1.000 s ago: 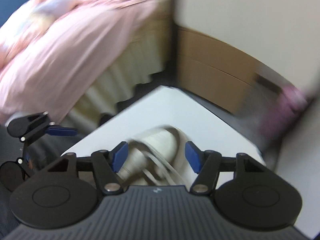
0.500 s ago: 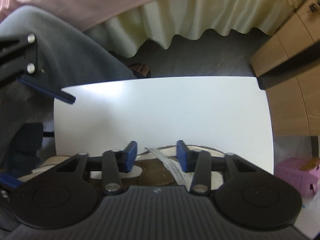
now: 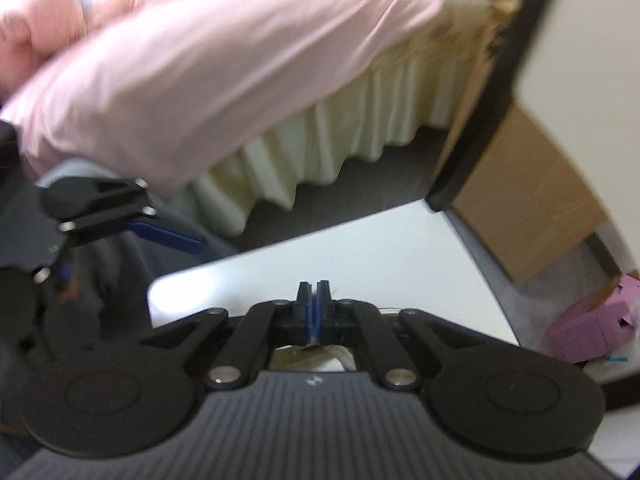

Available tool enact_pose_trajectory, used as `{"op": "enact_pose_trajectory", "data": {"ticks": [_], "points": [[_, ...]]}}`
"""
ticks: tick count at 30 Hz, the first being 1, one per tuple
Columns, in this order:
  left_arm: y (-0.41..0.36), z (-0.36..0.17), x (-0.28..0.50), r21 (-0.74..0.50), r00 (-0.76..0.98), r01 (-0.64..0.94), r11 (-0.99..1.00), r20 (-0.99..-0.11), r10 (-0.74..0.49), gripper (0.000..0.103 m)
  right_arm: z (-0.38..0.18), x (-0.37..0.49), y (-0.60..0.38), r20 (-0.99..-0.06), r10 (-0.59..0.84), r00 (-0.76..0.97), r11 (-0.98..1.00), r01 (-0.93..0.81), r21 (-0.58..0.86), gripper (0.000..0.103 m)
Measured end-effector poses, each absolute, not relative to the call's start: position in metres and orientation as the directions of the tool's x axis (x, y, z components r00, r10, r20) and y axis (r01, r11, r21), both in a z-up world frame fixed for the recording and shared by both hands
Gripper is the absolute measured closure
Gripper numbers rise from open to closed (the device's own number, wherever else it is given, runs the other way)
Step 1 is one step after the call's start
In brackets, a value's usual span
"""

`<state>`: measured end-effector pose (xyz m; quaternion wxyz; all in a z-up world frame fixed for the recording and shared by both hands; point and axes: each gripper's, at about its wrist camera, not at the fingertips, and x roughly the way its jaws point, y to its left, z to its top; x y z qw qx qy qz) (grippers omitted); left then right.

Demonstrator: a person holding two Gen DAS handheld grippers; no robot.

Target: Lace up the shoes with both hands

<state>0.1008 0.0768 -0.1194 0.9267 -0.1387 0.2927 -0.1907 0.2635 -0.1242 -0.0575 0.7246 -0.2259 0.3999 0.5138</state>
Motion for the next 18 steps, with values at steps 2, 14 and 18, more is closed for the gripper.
{"op": "enact_pose_trajectory", "data": {"ticks": [2,14,18], "points": [[0.093,-0.12,0.106,-0.527,0.744,0.263,0.808,-0.423,-0.518,0.016,-0.043,0.254,-0.145,-0.765,0.622,0.166,0.404,-0.905,0.132,0.101],[0.13,-0.163,0.139,-0.963,0.665,0.138,0.231,-0.083,-0.742,0.05,-0.021,0.203,-0.183,-0.632,0.756,0.174,0.406,-0.881,0.242,0.1],[0.127,-0.17,0.143,-0.981,0.644,0.108,0.162,-0.055,-0.763,0.064,-0.023,0.2,-0.18,-0.616,0.771,0.158,0.392,-0.881,0.264,0.1]]}}
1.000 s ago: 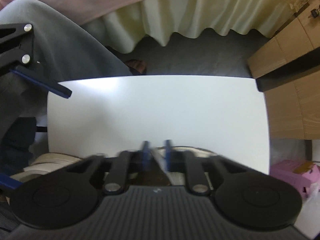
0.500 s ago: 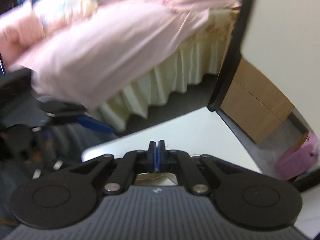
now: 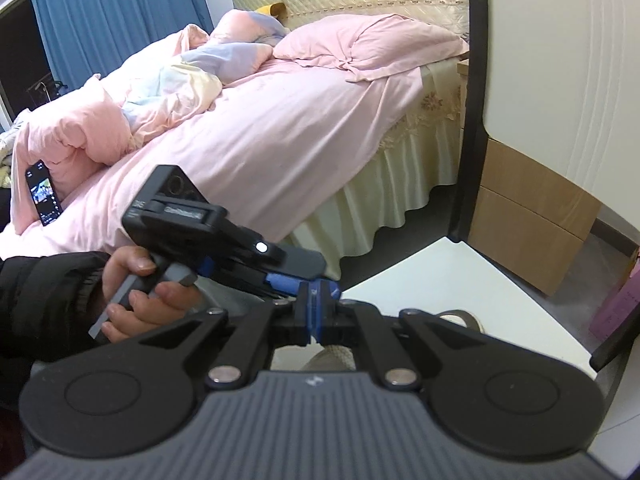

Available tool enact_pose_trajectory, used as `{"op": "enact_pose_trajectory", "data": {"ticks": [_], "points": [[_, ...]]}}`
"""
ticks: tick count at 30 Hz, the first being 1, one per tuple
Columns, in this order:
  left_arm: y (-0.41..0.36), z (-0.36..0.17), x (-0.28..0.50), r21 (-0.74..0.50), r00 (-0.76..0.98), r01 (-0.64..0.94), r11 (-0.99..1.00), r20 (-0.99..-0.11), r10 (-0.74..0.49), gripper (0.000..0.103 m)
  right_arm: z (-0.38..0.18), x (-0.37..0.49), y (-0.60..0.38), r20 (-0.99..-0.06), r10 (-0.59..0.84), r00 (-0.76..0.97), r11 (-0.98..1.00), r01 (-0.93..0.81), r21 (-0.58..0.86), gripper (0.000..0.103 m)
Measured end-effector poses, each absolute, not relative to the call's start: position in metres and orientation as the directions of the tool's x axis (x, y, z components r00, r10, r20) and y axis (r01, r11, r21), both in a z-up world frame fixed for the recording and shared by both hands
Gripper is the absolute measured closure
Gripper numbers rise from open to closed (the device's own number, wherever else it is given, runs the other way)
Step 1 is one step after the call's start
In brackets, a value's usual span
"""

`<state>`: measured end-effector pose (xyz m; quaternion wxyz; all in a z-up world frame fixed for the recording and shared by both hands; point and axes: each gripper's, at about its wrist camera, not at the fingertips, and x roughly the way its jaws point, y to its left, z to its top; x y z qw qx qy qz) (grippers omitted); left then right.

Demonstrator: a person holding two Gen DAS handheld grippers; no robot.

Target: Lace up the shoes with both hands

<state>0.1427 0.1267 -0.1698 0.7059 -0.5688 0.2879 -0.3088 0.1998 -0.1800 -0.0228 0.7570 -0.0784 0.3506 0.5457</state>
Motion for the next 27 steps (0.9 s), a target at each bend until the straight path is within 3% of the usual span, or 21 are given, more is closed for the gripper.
{"op": "enact_pose_trajectory", "data": {"ticks": [1,3,5,13,16,18,27], "points": [[0.126,-0.172,0.143,-0.984,0.643,0.101,0.148,-0.049,-0.764,0.07,-0.022,0.199,-0.179,-0.616,0.773,0.155,0.388,-0.882,0.266,0.1],[0.127,-0.175,0.143,-0.988,0.643,0.09,0.129,-0.042,-0.765,0.096,-0.022,0.197,-0.179,-0.619,0.77,0.156,0.39,-0.883,0.262,0.1],[0.129,-0.176,0.143,-0.99,0.646,0.088,0.107,-0.025,-0.763,0.102,-0.024,0.197,-0.18,-0.62,0.768,0.161,0.397,-0.879,0.264,0.1],[0.133,-0.171,0.138,-0.987,0.651,0.119,0.106,-0.003,-0.759,0.103,-0.032,0.196,-0.182,-0.638,0.747,0.189,0.435,-0.864,0.254,0.096],[0.134,-0.171,0.137,-0.987,0.651,0.118,0.11,-0.007,-0.759,0.103,-0.031,0.196,-0.184,-0.642,0.738,0.209,0.448,-0.863,0.234,0.088],[0.134,-0.171,0.137,-0.986,0.655,0.12,0.115,-0.008,-0.756,0.103,-0.031,0.197,-0.184,-0.643,0.739,0.203,0.441,-0.867,0.232,0.091],[0.137,-0.167,0.136,-0.956,0.684,0.08,0.281,-0.153,-0.714,0.101,-0.059,0.213,-0.191,-0.708,0.66,0.252,0.527,-0.826,0.198,0.09]]}}
